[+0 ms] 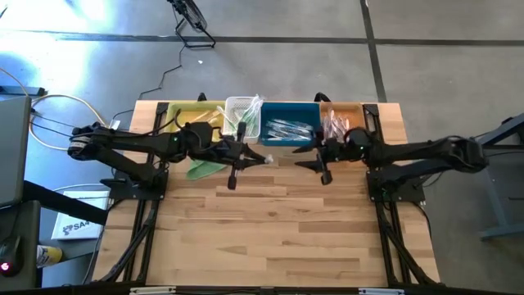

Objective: Pick & Place Toothbrushes
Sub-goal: Put the blue toothbrush into the blue bin

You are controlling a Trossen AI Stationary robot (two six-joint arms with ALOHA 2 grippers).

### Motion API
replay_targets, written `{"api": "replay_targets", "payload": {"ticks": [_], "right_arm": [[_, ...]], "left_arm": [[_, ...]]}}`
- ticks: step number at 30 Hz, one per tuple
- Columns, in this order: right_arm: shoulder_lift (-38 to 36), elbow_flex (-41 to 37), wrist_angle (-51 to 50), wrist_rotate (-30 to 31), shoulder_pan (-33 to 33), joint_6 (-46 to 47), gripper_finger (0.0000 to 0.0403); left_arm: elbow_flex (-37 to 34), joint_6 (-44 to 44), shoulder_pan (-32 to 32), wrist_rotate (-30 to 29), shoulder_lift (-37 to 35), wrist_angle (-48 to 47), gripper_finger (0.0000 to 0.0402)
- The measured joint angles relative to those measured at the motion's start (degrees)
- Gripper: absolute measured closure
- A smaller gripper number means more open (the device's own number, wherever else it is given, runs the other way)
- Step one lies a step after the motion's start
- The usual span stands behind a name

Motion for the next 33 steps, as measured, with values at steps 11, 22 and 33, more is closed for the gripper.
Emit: {"api": "replay_targets", "payload": {"ticks": [11, 22, 33], "right_arm": [[14.85, 0.65, 21.31, 6.56, 4.18, 0.32, 0.0192], [24.49, 10.54, 21.42, 6.58, 5.62, 0.21, 0.0191], [29.96, 16.46, 18.13, 5.17, 5.62, -0.03, 0.0191]], "left_arm": [[0.00, 0.00, 0.02, 0.03, 0.00, 0.02, 0.0401], [0.00, -0.07, 0.02, 0.73, 0.67, 0.10, 0.0401], [0.00, 0.02, 0.02, 1.23, 0.72, 0.03, 0.0401]]}}
